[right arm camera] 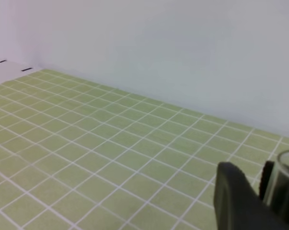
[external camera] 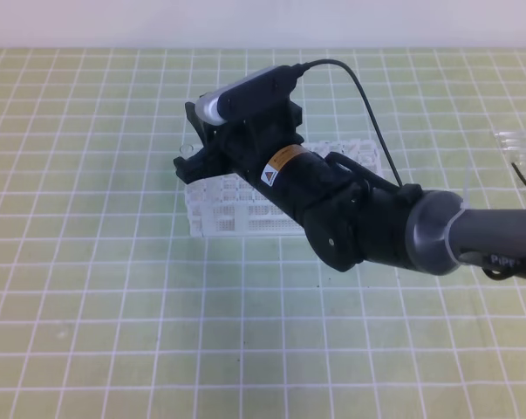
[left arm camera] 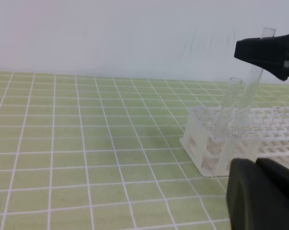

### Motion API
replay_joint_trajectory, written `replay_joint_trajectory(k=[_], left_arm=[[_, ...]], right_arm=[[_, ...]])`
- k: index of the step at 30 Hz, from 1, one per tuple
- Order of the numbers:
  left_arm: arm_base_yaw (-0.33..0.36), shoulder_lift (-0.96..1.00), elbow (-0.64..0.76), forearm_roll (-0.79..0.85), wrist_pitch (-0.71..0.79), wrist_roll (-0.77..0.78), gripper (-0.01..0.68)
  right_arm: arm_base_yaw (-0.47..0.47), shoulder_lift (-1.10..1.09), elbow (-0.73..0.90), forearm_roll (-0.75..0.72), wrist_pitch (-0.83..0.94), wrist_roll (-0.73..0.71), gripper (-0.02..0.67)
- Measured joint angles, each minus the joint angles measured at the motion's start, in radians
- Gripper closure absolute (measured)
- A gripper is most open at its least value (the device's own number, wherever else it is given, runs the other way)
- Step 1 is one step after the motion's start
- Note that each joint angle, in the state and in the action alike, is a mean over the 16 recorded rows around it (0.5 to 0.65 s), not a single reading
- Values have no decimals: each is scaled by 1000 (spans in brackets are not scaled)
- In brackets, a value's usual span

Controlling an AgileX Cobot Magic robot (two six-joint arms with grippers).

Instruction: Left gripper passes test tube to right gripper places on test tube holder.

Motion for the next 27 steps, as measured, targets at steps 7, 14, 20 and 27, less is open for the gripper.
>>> replay_joint_trajectory(k=[7, 14, 20, 27], left_arm=[[0, 1, 0, 0, 2, 0, 672], [0, 1, 0, 0, 4, 0, 672], [0, 0, 0, 0, 6, 0, 672], [0, 1, 0, 0, 7, 0, 672]], right_arm=[[0, 1, -4, 0, -9, 0, 565], [0, 2, -6, 0, -15, 0, 565], [0, 3, -6, 0, -14, 0, 565], [0, 12, -10, 0, -13, -1, 565]])
